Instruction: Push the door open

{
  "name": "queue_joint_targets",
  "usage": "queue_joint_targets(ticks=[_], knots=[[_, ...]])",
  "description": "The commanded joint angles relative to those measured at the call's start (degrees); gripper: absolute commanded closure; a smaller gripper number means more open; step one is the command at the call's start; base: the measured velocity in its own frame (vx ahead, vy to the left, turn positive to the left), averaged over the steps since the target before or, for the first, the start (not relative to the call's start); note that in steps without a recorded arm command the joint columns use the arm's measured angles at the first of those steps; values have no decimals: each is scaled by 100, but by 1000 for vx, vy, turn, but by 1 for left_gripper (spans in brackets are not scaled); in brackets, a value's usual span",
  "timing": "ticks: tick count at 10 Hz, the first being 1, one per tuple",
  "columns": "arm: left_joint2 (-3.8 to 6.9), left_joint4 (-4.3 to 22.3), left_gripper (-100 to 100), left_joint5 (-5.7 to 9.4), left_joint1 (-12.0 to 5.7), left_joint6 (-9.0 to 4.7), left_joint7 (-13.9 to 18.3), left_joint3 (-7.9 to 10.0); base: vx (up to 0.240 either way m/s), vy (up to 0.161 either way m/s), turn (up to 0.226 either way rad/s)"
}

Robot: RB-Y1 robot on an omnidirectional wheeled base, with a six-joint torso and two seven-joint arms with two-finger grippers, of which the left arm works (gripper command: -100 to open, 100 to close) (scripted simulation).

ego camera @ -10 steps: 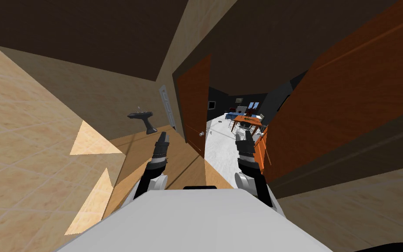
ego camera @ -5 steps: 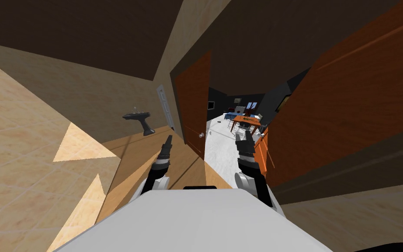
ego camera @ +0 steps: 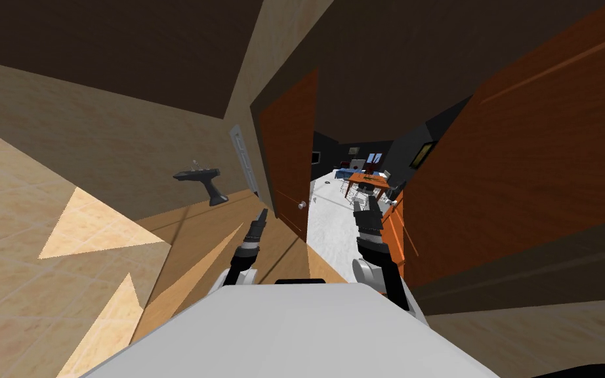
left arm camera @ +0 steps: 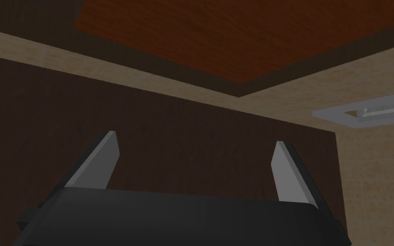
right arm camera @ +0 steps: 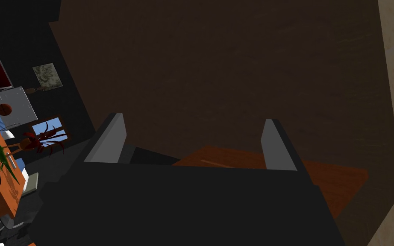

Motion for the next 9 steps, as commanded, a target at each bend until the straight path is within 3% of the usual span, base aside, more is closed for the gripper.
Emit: queue_joint_targets(ticks=[1,9], knots=[[15,195,-100,-38,-64,-79,-89,23,67,28,-16],[-9,1475,-100,-744,-215,-433,-1197,-155,91,43,-60]])
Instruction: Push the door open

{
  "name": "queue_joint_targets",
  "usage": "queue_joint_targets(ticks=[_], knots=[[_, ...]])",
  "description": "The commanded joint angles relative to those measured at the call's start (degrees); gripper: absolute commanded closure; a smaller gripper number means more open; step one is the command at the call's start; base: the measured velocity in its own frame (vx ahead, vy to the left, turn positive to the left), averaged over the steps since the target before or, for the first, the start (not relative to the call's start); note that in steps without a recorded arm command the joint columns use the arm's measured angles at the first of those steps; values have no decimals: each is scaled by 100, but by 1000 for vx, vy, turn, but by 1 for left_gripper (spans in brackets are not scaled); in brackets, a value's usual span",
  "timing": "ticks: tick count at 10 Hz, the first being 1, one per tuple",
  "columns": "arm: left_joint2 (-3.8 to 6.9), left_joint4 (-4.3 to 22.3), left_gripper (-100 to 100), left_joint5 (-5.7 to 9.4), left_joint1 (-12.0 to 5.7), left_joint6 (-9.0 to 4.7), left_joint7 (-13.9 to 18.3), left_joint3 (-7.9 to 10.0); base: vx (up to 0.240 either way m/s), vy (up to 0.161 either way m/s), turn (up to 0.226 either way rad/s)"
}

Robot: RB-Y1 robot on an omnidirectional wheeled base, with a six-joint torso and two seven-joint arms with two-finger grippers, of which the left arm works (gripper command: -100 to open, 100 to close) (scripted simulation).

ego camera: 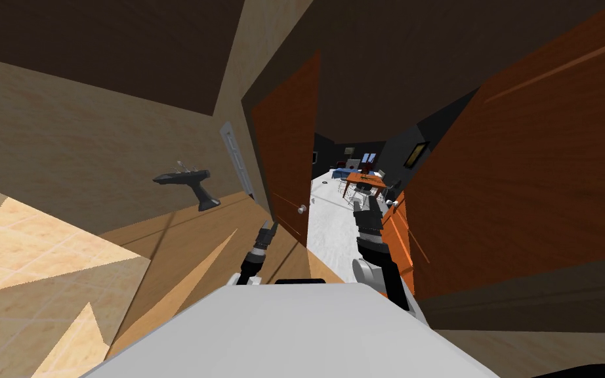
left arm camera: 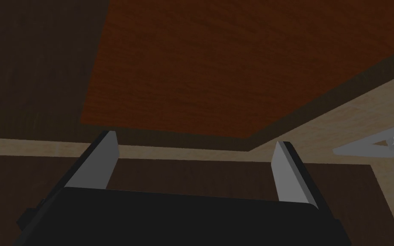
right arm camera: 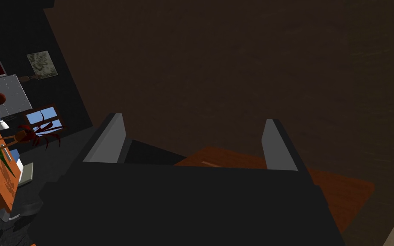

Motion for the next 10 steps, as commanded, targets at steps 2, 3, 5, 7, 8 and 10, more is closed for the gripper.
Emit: queue_joint_targets(ticks=[2,3,5,7,8,10], knots=[[-21,429,-100,-235,-55,-116,-385,-56,87,46,-59],[-32,591,-100,-324,-74,-160,-526,-78,105,56,-62],[-46,751,-100,-412,-93,-205,-664,-101,73,38,-41],[-79,1066,-100,-586,-130,-292,-936,-144,58,33,-55],[-95,1223,-100,-673,-149,-335,-1073,-166,80,39,-62],[-136,1523,-100,-839,-184,-418,-1332,-208,89,47,-52]])
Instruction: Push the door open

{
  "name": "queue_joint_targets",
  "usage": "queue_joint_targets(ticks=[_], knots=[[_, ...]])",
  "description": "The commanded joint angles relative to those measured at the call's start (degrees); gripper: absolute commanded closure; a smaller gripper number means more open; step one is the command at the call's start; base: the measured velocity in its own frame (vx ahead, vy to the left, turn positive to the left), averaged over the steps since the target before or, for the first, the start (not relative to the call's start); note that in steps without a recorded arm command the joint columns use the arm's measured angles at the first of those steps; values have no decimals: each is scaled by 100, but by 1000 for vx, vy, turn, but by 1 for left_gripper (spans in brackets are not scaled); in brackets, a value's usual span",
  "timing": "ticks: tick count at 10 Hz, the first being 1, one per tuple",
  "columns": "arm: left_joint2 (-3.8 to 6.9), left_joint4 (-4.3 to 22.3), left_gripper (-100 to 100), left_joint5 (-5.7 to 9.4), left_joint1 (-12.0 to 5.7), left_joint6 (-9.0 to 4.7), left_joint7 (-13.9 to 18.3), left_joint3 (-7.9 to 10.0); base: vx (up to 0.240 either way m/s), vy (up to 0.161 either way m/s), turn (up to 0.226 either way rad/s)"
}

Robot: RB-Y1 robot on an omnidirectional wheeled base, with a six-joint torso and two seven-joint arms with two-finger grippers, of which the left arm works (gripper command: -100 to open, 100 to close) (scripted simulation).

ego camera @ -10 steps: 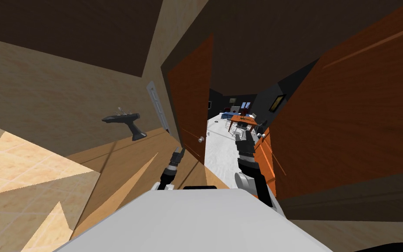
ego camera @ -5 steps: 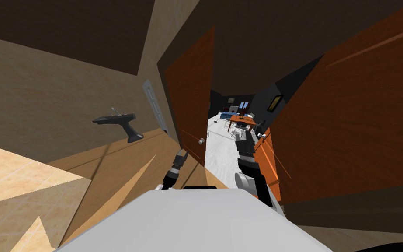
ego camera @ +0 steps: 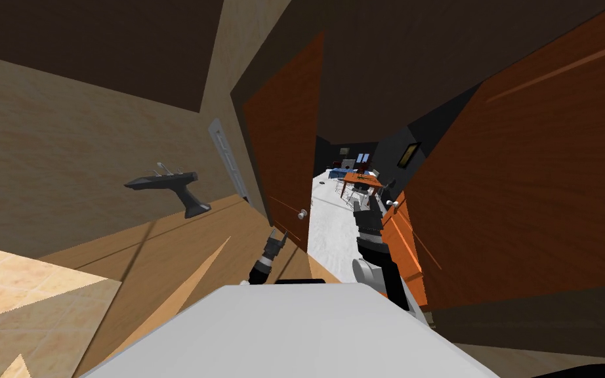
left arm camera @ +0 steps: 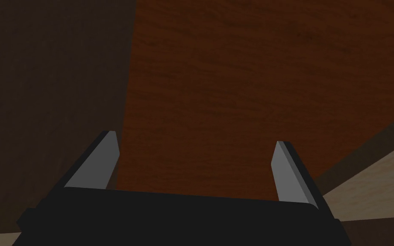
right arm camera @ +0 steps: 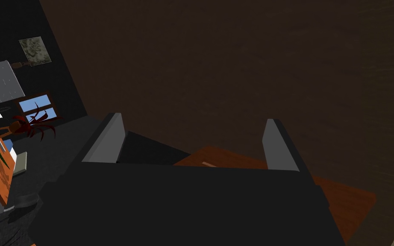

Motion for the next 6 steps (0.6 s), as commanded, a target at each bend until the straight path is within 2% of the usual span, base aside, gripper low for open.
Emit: queue_joint_targets(ticks=[1,6], knots=[[-45,229,-100,-142,-27,-54,-227,-44,93,56,-56],[-166,918,-100,-523,-109,-244,-823,-140,95,56,-55]])
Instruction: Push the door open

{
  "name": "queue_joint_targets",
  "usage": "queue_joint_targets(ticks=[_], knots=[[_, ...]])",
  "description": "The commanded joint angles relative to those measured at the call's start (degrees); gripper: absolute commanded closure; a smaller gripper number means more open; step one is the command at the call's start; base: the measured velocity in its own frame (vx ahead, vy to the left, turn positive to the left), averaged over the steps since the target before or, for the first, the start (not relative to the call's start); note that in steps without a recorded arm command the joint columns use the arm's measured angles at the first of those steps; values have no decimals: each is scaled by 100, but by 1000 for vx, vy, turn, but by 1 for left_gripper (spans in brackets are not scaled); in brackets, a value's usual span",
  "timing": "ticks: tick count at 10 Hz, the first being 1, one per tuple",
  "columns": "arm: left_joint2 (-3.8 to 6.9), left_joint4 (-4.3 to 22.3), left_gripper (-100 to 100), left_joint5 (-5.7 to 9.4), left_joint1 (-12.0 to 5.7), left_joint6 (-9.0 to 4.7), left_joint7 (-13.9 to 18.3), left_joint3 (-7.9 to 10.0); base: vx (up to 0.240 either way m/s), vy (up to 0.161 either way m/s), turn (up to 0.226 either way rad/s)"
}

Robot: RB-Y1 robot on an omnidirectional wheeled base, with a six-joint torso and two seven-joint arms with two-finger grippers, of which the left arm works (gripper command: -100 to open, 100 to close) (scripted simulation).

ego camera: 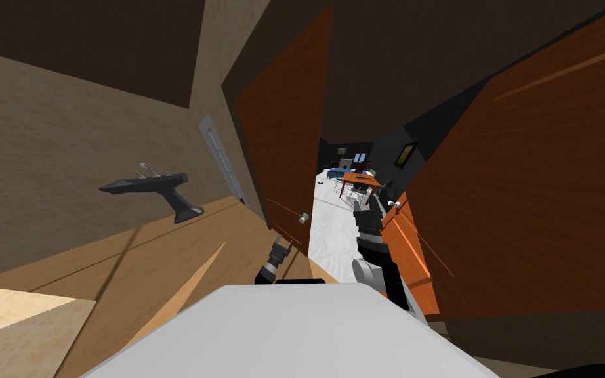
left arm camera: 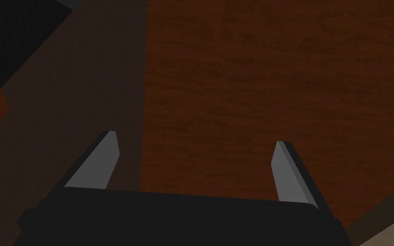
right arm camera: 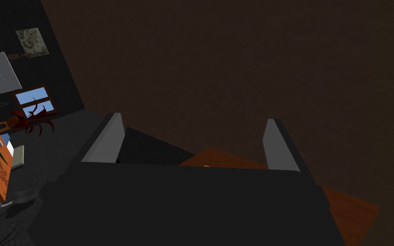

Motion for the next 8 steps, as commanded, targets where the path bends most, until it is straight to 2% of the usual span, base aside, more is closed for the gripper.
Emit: queue_joint_targets(ticks=[1,8], knots=[[-40,186,-100,-118,-21,-41,-179,-33,93,34,-43],[-270,1038,-100,-588,-121,-277,-917,-152,102,54,-47]])
